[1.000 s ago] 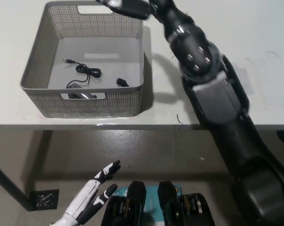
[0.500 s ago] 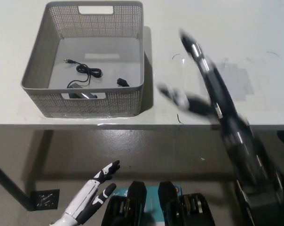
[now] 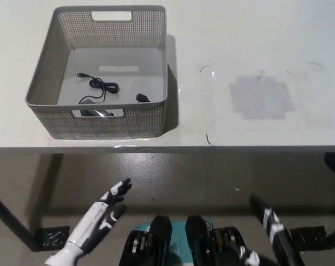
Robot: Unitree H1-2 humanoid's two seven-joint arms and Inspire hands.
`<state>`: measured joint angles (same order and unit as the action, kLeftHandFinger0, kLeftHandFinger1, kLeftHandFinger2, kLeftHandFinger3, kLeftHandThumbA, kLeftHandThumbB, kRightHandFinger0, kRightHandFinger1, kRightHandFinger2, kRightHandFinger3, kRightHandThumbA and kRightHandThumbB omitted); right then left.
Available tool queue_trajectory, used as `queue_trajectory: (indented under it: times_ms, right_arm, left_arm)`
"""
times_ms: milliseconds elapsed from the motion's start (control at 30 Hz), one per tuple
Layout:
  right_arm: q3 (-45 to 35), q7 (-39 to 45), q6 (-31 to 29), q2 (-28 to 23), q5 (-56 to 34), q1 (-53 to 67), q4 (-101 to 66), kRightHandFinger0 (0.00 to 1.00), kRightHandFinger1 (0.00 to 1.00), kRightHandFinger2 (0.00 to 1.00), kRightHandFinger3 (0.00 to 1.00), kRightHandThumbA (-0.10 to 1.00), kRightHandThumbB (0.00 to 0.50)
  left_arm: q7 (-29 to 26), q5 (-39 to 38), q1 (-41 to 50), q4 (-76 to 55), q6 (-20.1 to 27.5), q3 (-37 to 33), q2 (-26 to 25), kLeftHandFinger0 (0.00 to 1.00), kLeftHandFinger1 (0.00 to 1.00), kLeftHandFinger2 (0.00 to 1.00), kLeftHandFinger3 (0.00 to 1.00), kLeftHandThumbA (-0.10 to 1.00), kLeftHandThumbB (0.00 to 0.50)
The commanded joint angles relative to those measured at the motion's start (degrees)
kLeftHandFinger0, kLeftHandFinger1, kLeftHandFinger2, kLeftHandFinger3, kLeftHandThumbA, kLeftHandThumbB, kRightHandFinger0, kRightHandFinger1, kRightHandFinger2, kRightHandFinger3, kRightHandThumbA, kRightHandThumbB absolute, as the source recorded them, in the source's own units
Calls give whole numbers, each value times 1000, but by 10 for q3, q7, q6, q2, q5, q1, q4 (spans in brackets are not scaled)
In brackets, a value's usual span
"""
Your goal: Use the right hand to pick up a black power cord and place it into a container on the left hand side
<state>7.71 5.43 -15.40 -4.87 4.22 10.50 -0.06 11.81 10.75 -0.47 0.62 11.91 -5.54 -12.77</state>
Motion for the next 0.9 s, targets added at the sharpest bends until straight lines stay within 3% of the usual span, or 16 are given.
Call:
queue_trajectory:
  times_ms: [0, 100, 200, 267, 433, 500, 867]
  right_arm:
    - [-14, 24, -115, -2, -85, 23, 19, 1000, 1000, 1000, 1000, 1000, 408]
    - [-28, 26, -115, -4, -91, 26, 33, 1000, 1000, 1000, 1000, 1000, 357]
    - [-33, 36, -115, 0, -114, 16, 43, 1000, 1000, 1000, 1000, 1000, 370]
    - [-35, 44, -115, 1, -124, 9, 45, 1000, 1000, 1000, 1000, 1000, 378]
    - [-44, 47, -115, 4, -121, 5, 42, 1000, 1000, 1000, 1000, 1000, 346]
    - [-46, 42, -115, 4, -118, 2, 43, 1000, 1000, 1000, 1000, 1000, 378]
    - [-41, 42, -115, 2, -116, 12, 37, 1000, 1000, 1000, 1000, 1000, 366]
  left_arm:
    - [-12, -37, -18, -9, 8, 25, -4, 1000, 1000, 1000, 1000, 996, 406]
    - [-11, -41, -18, -3, 14, 28, -2, 1000, 1000, 1000, 1000, 974, 395]
    - [-11, -39, -15, -5, 19, 29, 0, 1000, 1000, 1000, 1000, 975, 386]
    - [-12, -38, -15, -3, 18, 31, 1, 1000, 1000, 1000, 1000, 972, 404]
    - [-12, -35, -6, -9, 18, 29, 4, 1000, 1000, 1000, 1000, 983, 411]
    - [-12, -36, -4, -11, 17, 29, 5, 1000, 1000, 1000, 1000, 979, 404]
    - [-14, -38, 33, -29, 19, 34, 6, 1000, 1000, 1000, 1000, 982, 404]
